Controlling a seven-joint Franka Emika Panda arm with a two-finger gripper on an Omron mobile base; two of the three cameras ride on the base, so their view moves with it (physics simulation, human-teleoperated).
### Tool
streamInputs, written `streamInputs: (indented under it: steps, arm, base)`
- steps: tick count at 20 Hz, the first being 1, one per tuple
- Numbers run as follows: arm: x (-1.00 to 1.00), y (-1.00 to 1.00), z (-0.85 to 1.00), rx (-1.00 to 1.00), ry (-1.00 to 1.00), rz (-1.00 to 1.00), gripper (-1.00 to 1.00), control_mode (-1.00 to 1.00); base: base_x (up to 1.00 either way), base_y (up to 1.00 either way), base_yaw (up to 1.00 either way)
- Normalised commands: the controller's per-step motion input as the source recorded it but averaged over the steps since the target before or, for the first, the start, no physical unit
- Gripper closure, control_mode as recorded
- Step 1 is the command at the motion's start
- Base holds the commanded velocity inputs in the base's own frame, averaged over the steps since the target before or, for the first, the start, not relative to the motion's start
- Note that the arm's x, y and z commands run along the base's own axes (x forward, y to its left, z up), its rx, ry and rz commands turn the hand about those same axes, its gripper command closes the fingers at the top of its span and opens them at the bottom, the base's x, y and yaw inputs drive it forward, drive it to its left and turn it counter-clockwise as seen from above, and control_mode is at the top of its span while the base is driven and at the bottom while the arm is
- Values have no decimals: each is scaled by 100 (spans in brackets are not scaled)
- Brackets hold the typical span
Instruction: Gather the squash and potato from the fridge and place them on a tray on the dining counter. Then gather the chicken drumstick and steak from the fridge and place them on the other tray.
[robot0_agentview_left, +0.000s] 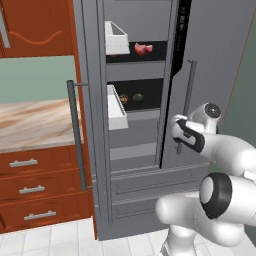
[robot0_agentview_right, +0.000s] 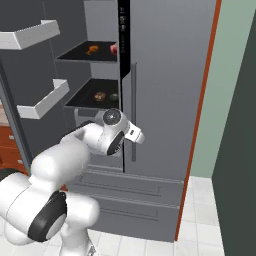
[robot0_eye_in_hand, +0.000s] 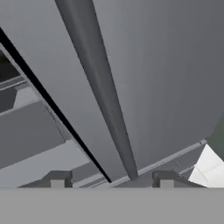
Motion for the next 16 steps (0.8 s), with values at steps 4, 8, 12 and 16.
streamInputs:
  steps: [4, 8, 12, 16]
  arm:
    - [47, -32, 0, 2, 0, 0, -100, -100]
    - [57, -12, 0, 2, 0, 3, -100, -100]
    - [59, -4, 0, 1, -2, 3, -100, -100]
    - [51, -1, 0, 0, -7, 2, -100, -100]
  base:
    - [0, 0, 0]
    - [0, 0, 0]
    - [0, 0, 0]
    - [0, 0, 0]
